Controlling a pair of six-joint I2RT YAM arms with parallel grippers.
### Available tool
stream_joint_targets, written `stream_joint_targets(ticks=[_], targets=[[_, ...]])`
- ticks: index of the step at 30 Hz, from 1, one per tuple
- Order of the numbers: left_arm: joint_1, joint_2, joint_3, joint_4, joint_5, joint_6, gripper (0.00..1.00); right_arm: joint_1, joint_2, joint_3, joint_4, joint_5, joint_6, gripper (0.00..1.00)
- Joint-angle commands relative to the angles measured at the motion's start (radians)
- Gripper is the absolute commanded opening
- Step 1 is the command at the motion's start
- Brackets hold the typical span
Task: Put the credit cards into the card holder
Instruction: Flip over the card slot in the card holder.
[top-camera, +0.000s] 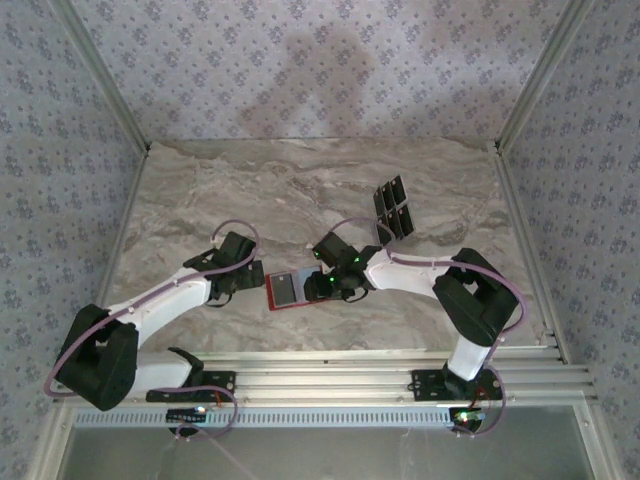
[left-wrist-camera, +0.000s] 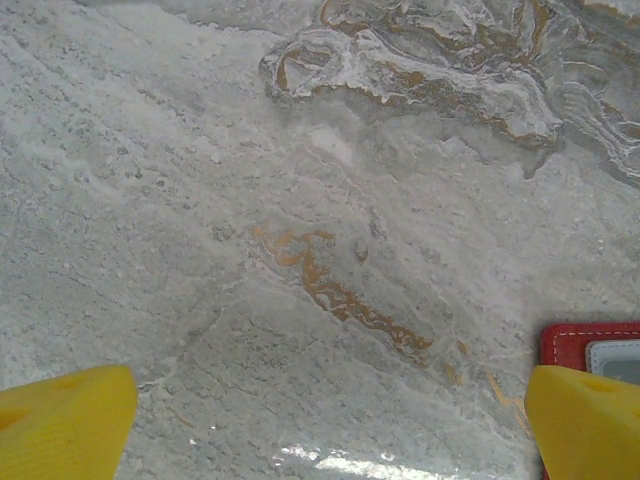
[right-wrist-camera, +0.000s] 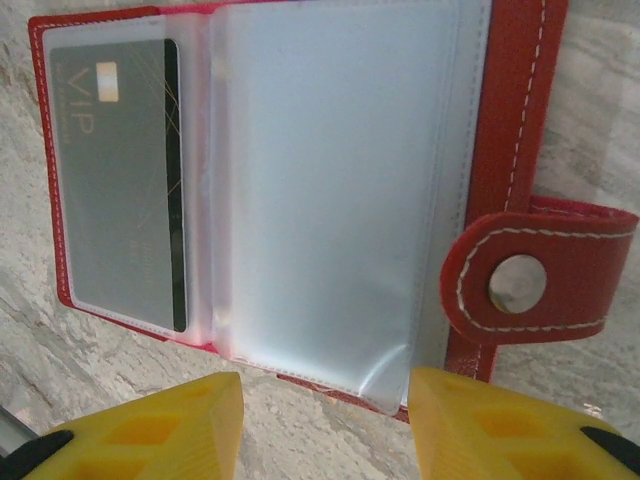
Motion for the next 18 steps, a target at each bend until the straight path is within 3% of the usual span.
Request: stream_joint_targets(ticks=[1, 18], targets=[[-0.002, -0.012, 0.000, 0.001, 0.004, -0.010, 1.00, 0.011, -0.018, 0.007, -0.008, 0.004, 0.011, 0.49], [-0.010, -0.005, -0.005, 0.011, 0.006, -0.014, 1.00, 0.017, -0.046, -0.024, -0.040, 0.040, 0.028, 0.47]])
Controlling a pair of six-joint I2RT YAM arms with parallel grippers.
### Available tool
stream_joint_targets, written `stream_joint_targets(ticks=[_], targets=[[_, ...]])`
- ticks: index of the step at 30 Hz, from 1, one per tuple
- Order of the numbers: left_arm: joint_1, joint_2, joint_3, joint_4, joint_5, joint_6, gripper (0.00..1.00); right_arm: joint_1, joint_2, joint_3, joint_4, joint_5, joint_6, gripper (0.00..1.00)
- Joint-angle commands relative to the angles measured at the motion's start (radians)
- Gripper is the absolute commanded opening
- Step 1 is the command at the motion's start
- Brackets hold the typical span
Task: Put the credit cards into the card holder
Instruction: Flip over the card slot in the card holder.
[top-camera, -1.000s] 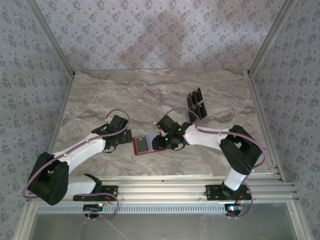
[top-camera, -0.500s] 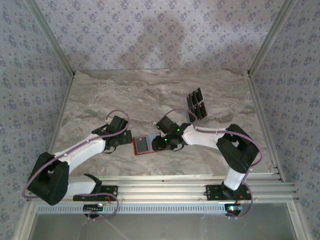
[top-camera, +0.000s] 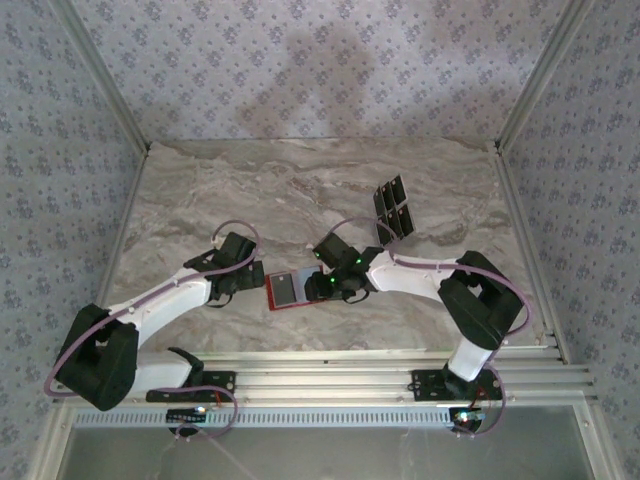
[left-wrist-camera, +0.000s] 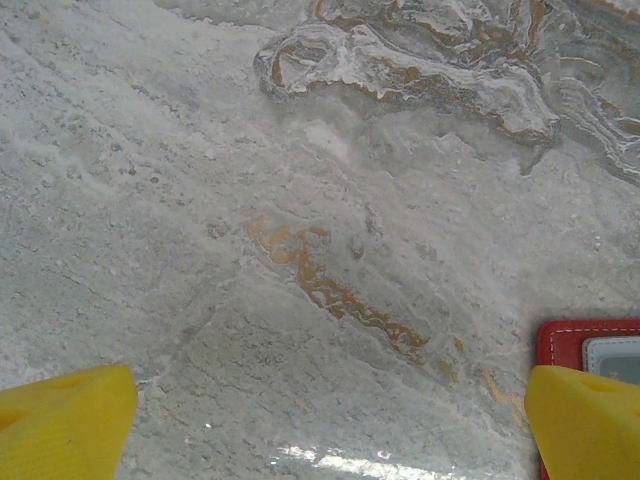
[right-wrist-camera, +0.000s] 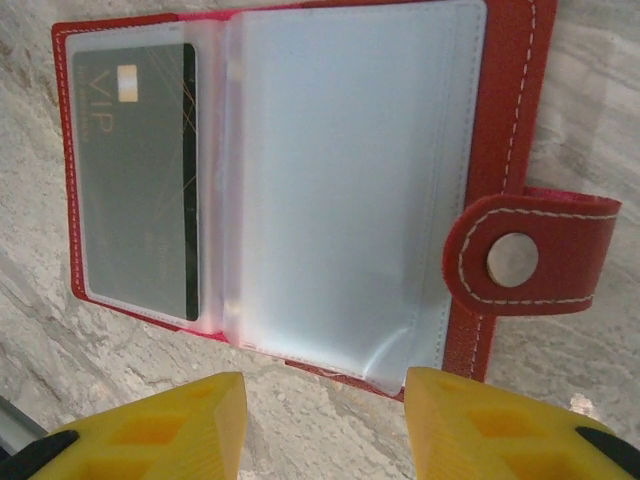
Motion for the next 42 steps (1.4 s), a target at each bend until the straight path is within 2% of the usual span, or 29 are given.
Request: stream_joint_targets(ticks=[1, 25, 42], targets=[[-0.008, -0.006, 0.000, 0.007, 0.003, -0.011, 1.00, 0.008, -0.011, -0.011, -0.034, 0.018, 0.022, 0.47], [-0.014, 0.011, 0.002, 0.016, 0.001, -0.012, 1.00, 0.004, 0.044, 0.023, -0.004, -0.006, 0.023, 0.44], [-0.020, 0.013, 0.002, 0.019, 0.000, -0.013, 1.00, -0.006, 0.078, 0.044, 0.009, -0.014, 0.025, 0.36]])
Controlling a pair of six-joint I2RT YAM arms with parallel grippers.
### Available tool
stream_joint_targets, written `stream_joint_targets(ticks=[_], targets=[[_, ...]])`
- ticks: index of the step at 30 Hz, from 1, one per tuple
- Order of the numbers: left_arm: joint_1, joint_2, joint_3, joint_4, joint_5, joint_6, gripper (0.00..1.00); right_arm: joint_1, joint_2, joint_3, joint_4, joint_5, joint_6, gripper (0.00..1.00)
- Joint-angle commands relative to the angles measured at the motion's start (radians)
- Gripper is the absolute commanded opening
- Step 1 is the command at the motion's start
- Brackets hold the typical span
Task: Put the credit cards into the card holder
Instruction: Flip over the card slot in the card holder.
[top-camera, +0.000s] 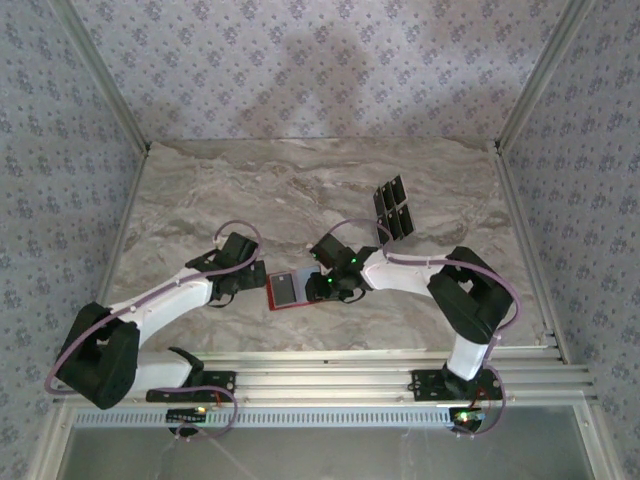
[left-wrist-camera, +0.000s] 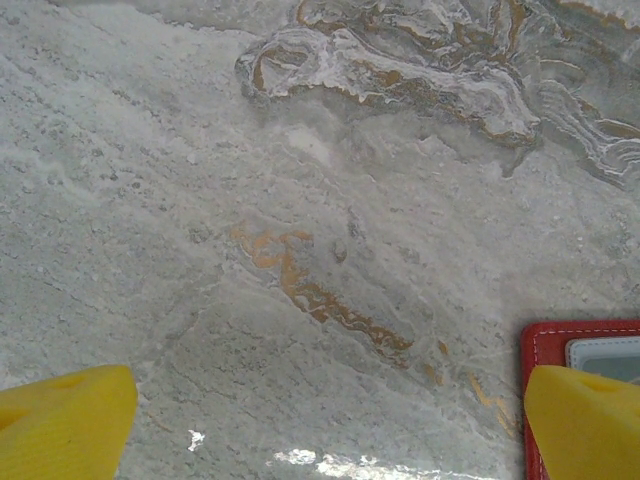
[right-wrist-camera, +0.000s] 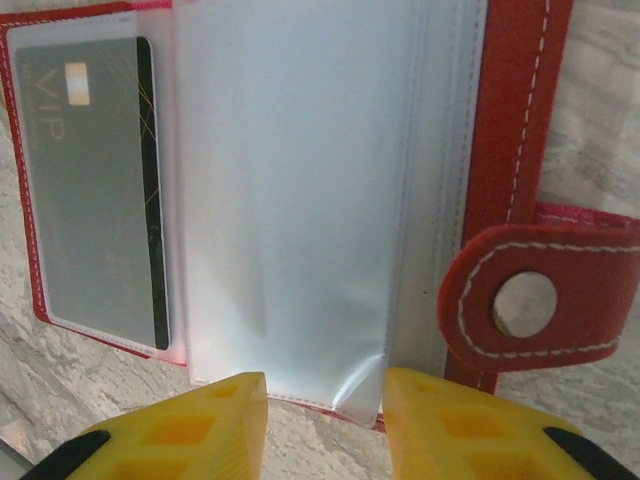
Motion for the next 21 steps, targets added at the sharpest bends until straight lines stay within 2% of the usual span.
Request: stream_joint_targets(ticks=[1, 11, 18, 21], targets=[[-0.007, 0.006, 0.003, 0.001, 0.001, -0.010, 1.00, -0.005, 0.019, 0.021, 0.001, -0.010, 0.017, 0.34], [-0.009, 0.006, 0.003, 0.002, 0.001, -0.010, 1.00, -0.010, 0.028, 0.027, 0.015, -0.016, 0.019, 0.13], [-0.009, 0.004, 0.003, 0.003, -0.001, -0.009, 1.00, -0.010, 0.026, 0.042, 0.028, -0.028, 0.022, 0.01], [-0.009, 0.003, 0.004, 0.003, -0.001, -0.010, 1.00, -0.006, 0.027, 0.064, 0.031, -0.037, 0.018, 0.00]])
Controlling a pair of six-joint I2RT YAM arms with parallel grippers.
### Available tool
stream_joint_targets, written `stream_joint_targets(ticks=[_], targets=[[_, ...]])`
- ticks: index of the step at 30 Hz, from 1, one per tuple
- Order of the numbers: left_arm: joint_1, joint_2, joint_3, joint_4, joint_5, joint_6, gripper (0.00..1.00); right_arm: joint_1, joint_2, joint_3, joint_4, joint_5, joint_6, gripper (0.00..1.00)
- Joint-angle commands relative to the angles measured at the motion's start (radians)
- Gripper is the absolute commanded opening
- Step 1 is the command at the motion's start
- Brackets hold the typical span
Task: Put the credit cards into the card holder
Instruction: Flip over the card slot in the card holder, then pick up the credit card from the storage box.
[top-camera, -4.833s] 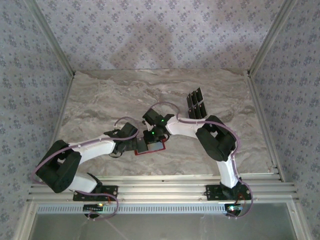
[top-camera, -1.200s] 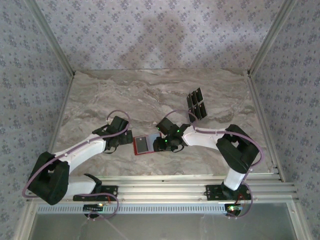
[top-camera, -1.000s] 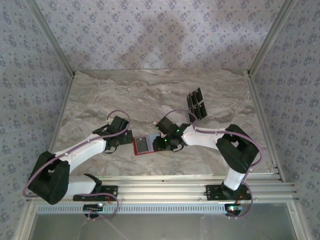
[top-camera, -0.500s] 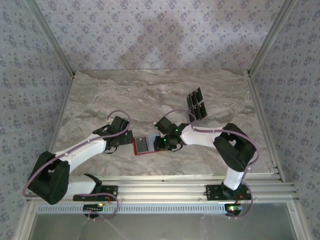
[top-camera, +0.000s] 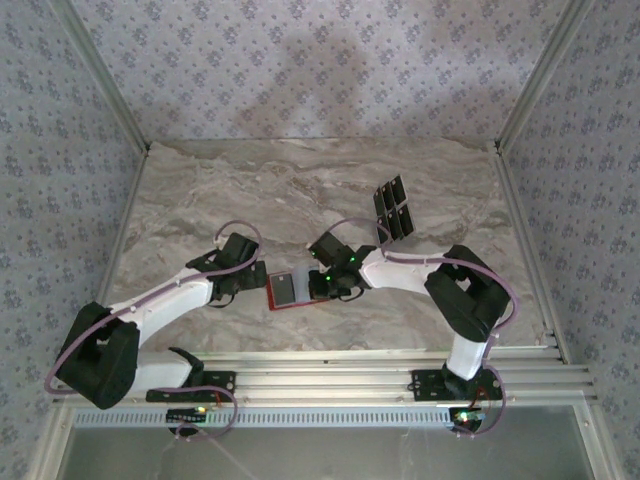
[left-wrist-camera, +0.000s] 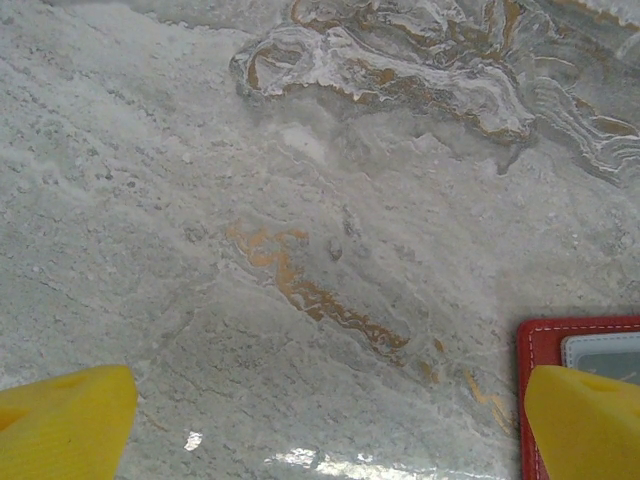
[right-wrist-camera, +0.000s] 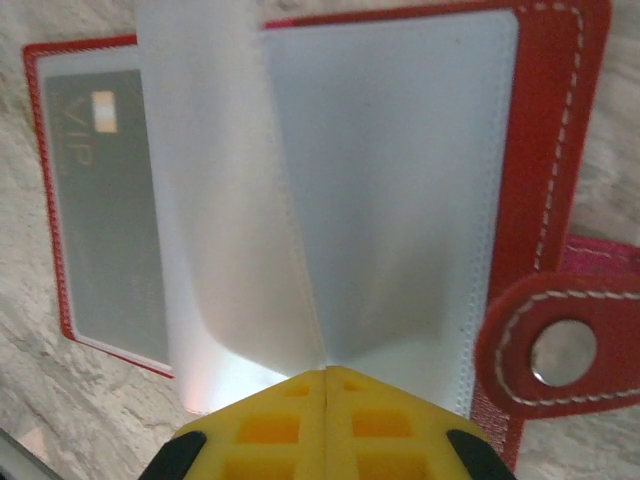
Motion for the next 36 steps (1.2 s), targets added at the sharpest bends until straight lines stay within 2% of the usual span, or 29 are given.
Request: stream_joint_targets(ticks=[1, 13, 14, 16, 17, 21, 26, 29, 36], targets=[[-0.005, 0.003, 0.004, 0.003, -0.001, -0.010, 1.00, -0.001, 0.011, 0.053, 0.008, -0.022, 0.001, 0.00], [-0.004, -0.029, 0.010, -0.021, -0.048, -0.039, 1.00, 0.056, 0.118, 0.235, -0.025, -0.098, -0.023, 0.00], [-0.005, -0.036, 0.010, -0.026, -0.054, -0.044, 1.00, 0.065, 0.130, 0.251, -0.030, -0.114, -0.026, 0.03], [-0.004, -0.051, 0.009, -0.034, -0.065, -0.049, 1.00, 0.076, 0.142, 0.276, -0.033, -0.144, -0.034, 0.18], [-0.004, -0.061, 0.009, -0.038, -0.070, -0.052, 1.00, 0.078, 0.141, 0.282, -0.031, -0.160, -0.035, 0.22], [-0.004, -0.083, 0.012, -0.052, -0.071, -0.053, 1.00, 0.060, 0.076, 0.277, -0.044, -0.156, -0.044, 0.31], [-0.009, -0.085, 0.020, -0.044, -0.038, -0.034, 1.00, -0.013, -0.056, 0.256, -0.132, -0.118, -0.081, 0.37], [-0.021, -0.069, 0.029, -0.019, -0.004, -0.018, 1.00, -0.084, -0.130, 0.250, -0.219, -0.066, -0.157, 0.41], [-0.105, 0.034, 0.069, 0.013, -0.008, -0.015, 1.00, -0.294, -0.183, 0.312, -0.421, 0.157, -0.315, 0.45]])
